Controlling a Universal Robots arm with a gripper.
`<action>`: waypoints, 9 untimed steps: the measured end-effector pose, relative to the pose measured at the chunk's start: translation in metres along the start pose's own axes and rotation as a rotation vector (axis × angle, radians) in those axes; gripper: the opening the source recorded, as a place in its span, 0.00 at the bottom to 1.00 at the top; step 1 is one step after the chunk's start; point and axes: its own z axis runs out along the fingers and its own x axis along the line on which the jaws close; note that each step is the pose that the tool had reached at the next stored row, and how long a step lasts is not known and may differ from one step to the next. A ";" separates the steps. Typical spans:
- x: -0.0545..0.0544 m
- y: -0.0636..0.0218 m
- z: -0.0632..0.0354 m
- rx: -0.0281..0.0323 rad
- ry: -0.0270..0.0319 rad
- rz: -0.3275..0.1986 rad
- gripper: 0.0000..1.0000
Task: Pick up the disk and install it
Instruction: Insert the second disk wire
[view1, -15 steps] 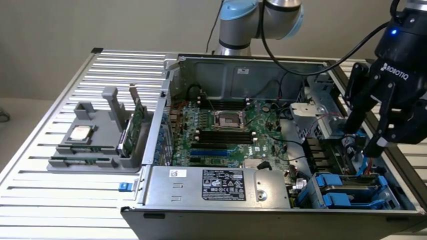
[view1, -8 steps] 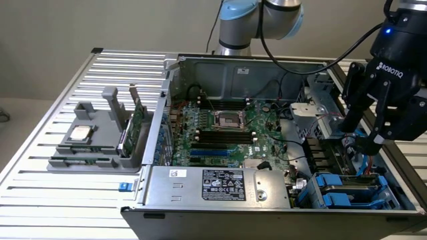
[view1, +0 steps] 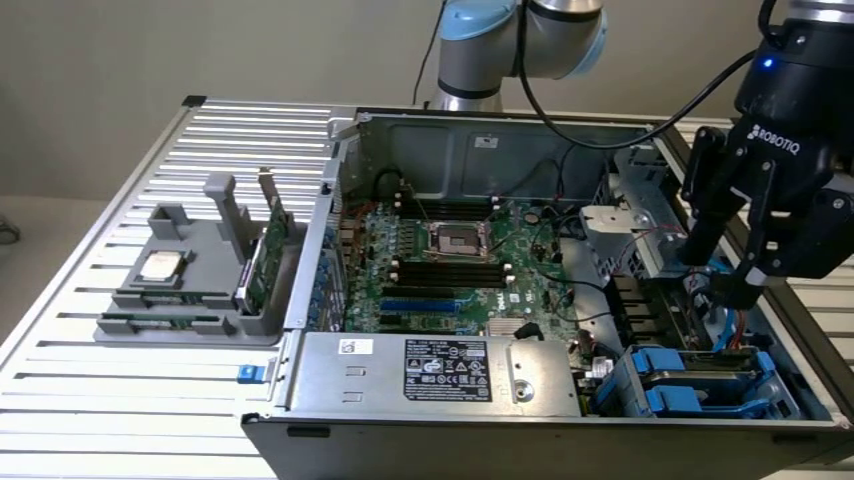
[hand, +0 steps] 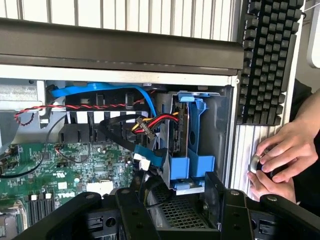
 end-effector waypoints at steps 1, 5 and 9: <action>0.000 0.0002 0.0001 -0.0018 -0.0064 0.001 0.60; 0.002 0.0008 0.0018 -0.0110 -0.0239 0.005 0.60; 0.004 0.0011 0.0029 -0.0204 -0.0303 0.009 0.60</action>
